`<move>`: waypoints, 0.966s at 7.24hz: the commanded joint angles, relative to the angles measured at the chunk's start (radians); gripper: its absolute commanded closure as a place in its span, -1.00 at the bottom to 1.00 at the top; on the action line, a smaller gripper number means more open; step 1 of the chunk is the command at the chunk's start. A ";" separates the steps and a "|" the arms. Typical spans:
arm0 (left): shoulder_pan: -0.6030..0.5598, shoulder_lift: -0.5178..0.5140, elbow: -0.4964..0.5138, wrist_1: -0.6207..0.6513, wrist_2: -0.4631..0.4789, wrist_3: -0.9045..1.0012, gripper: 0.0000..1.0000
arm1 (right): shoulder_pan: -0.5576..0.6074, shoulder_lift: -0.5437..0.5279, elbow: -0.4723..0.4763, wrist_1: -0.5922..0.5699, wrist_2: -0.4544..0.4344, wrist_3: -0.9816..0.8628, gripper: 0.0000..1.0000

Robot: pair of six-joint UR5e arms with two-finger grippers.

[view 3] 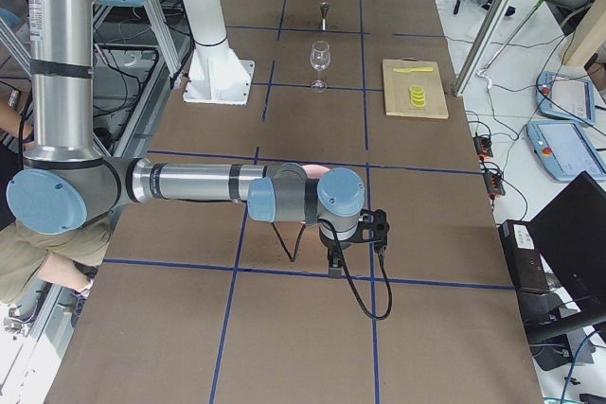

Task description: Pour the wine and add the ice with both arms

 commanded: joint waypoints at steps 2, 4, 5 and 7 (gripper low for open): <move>0.000 -0.001 0.000 -0.002 0.000 0.000 -1.00 | 0.000 0.000 0.000 0.000 0.002 -0.002 -1.00; 0.002 -0.005 -0.093 0.005 0.003 -0.008 -1.00 | 0.000 0.002 0.006 0.000 0.002 -0.002 -1.00; 0.003 -0.008 -0.176 0.006 0.002 -0.008 -1.00 | 0.000 0.002 0.017 0.000 0.003 0.003 -1.00; 0.062 -0.013 -0.343 0.006 0.008 -0.012 -1.00 | -0.001 0.002 0.029 -0.002 0.005 0.005 -1.00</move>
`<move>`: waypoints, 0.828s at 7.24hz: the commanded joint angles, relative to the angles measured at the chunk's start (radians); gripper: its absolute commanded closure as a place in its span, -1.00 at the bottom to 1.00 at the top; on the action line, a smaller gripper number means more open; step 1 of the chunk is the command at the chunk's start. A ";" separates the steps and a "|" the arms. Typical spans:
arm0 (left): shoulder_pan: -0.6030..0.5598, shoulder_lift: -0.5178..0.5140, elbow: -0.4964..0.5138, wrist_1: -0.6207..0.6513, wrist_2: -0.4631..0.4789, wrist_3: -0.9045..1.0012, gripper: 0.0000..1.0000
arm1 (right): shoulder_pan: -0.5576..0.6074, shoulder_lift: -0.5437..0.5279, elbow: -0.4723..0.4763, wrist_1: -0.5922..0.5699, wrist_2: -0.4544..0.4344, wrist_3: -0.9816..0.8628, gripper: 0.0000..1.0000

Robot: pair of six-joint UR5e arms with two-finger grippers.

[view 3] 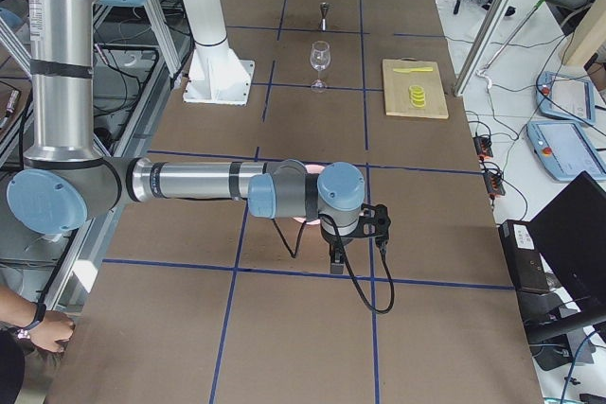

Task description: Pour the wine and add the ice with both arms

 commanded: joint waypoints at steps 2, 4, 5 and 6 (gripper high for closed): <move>0.130 -0.007 -0.234 -0.004 -0.001 -0.194 -1.00 | -0.001 0.014 0.010 0.002 0.000 0.003 -1.00; 0.263 0.002 -0.336 -0.089 0.021 -0.469 -1.00 | -0.003 0.005 0.015 0.058 0.000 0.003 -1.00; 0.341 0.054 -0.368 -0.189 0.042 -0.607 -1.00 | -0.013 0.011 0.010 0.057 -0.008 0.005 -1.00; 0.442 0.108 -0.385 -0.301 0.146 -0.739 -1.00 | -0.014 0.008 0.013 0.056 -0.003 0.005 -1.00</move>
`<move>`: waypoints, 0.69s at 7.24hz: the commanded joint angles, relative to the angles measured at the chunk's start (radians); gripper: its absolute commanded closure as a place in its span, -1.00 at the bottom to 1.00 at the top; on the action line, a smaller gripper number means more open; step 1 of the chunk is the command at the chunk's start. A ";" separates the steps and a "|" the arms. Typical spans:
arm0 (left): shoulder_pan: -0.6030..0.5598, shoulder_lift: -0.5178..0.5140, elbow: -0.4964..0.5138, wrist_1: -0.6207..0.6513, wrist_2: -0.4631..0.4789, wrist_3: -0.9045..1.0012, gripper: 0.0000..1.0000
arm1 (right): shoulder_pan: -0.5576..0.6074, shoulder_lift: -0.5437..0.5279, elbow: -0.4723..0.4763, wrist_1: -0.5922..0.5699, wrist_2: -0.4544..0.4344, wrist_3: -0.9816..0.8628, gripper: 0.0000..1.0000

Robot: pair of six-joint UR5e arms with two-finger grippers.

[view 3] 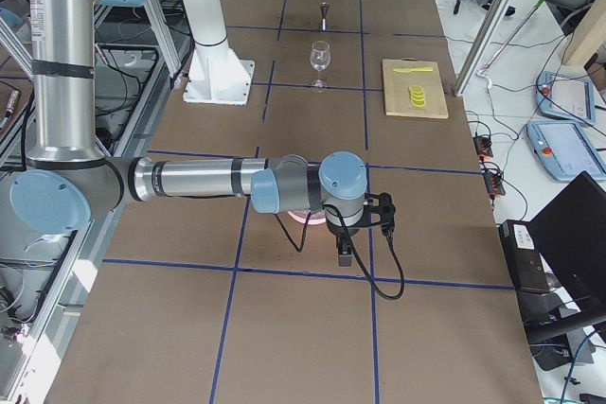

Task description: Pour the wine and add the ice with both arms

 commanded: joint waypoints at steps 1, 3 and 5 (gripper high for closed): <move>0.202 0.141 -0.041 -0.220 0.155 -0.233 -1.00 | -0.005 -0.003 -0.004 0.002 0.001 0.002 -1.00; 0.394 0.314 -0.057 -0.520 0.345 -0.482 -1.00 | -0.007 -0.006 -0.004 -0.003 0.004 0.002 -1.00; 0.542 0.365 -0.061 -0.576 0.520 -0.589 -1.00 | -0.007 -0.008 -0.010 -0.008 0.006 0.002 -1.00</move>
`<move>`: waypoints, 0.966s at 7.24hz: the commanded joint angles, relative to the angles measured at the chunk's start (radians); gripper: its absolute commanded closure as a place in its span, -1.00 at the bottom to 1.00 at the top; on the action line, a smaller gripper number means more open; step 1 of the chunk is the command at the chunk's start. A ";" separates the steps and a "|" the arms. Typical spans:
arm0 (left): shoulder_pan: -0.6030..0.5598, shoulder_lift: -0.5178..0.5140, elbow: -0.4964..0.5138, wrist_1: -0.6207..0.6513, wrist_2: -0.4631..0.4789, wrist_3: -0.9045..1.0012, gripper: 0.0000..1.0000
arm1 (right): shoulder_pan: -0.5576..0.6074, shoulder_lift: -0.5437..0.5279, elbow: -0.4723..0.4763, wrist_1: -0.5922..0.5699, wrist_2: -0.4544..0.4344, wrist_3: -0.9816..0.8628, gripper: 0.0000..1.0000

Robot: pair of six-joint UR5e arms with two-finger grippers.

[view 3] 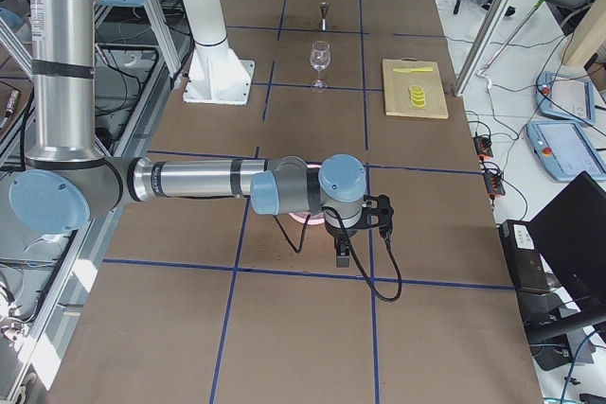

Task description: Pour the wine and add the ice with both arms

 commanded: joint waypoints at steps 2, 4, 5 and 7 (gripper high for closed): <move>0.281 0.071 -0.020 -0.044 0.357 -0.219 -1.00 | 0.000 -0.001 -0.003 -0.005 0.001 0.000 -1.00; 0.416 0.083 -0.018 -0.035 0.591 -0.331 -1.00 | 0.000 0.001 -0.002 -0.005 0.001 0.002 -1.00; 0.458 0.092 -0.015 -0.024 0.695 -0.350 -1.00 | 0.001 0.001 -0.002 -0.003 0.001 0.000 -1.00; 0.588 0.093 0.024 -0.013 0.978 -0.405 -1.00 | 0.001 -0.001 -0.003 -0.003 0.002 0.000 -1.00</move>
